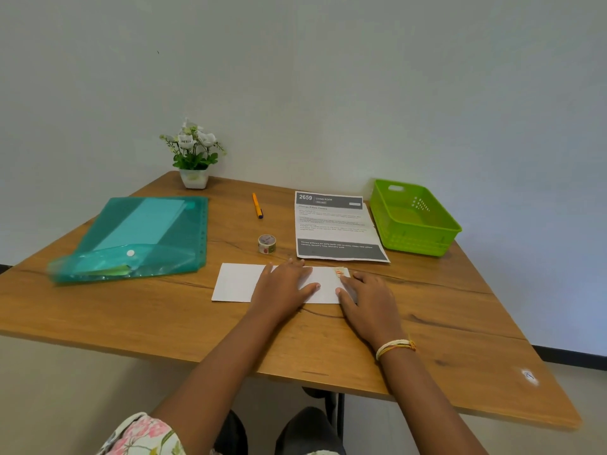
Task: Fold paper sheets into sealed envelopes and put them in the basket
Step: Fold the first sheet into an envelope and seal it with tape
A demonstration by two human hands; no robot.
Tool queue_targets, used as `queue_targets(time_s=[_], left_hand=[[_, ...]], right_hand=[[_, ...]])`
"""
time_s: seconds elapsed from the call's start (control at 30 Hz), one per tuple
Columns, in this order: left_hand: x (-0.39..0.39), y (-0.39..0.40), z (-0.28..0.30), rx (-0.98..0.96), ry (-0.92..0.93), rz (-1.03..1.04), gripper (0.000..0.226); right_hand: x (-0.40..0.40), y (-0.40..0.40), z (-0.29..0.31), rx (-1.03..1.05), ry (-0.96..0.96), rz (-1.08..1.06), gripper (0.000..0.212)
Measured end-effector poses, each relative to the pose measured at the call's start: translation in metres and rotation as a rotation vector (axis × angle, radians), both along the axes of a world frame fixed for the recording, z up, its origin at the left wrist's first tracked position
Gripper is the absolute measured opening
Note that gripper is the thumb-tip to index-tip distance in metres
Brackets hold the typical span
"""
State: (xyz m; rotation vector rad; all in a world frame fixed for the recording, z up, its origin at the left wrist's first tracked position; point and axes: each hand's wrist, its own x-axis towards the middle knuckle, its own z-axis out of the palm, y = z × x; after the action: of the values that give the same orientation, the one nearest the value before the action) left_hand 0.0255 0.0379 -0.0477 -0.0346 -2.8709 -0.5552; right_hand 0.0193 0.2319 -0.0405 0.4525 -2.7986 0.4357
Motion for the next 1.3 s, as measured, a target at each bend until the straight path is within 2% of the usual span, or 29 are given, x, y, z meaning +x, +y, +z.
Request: queue_targets(time_s=[0.37, 0.53, 0.67, 0.8, 0.9, 1.0, 1.1, 1.17, 1.23, 1.3], left_hand=[[0.005, 0.005, 0.038, -0.060, -0.146, -0.011, 0.069], [0.006, 0.020, 0.054, -0.097, -0.339, 0.103, 0.086], [0.011, 0.031, 0.060, -0.087, -0.465, 0.188, 0.085], [0.012, 0.040, 0.055, -0.012, -0.480, 0.211, 0.079], [0.010, 0.034, 0.055, 0.191, -0.426, 0.223, 0.060], [0.005, 0.025, 0.055, 0.665, -0.340, 0.253, 0.042], [0.002, 0.023, 0.061, 1.128, -0.233, 0.386, 0.034], [-0.002, 0.024, 0.066, 1.324, -0.161, 0.479, 0.032], [-0.005, 0.025, 0.071, 1.467, -0.077, 0.553, 0.024], [-0.007, 0.026, 0.076, 1.547, -0.014, 0.624, 0.019]], right_hand=[[0.002, -0.003, 0.001, 0.017, 0.002, -0.139, 0.043], [0.004, -0.001, 0.001, -0.046, 0.033, -0.152, 0.038], [0.006, -0.003, 0.002, -0.060, 0.041, -0.172, 0.033], [0.007, -0.001, 0.003, -0.068, 0.014, -0.179, 0.035], [0.008, 0.000, 0.005, -0.189, -0.052, -0.162, 0.036], [0.015, -0.001, 0.009, -0.524, -0.142, -0.181, 0.039], [0.021, -0.006, 0.015, -0.879, -0.310, -0.153, 0.047], [0.022, -0.007, 0.024, -1.000, -0.394, -0.140, 0.035], [0.021, -0.006, 0.034, -1.030, -0.466, -0.140, 0.010], [0.023, -0.004, 0.043, -1.035, -0.559, -0.138, 0.011]])
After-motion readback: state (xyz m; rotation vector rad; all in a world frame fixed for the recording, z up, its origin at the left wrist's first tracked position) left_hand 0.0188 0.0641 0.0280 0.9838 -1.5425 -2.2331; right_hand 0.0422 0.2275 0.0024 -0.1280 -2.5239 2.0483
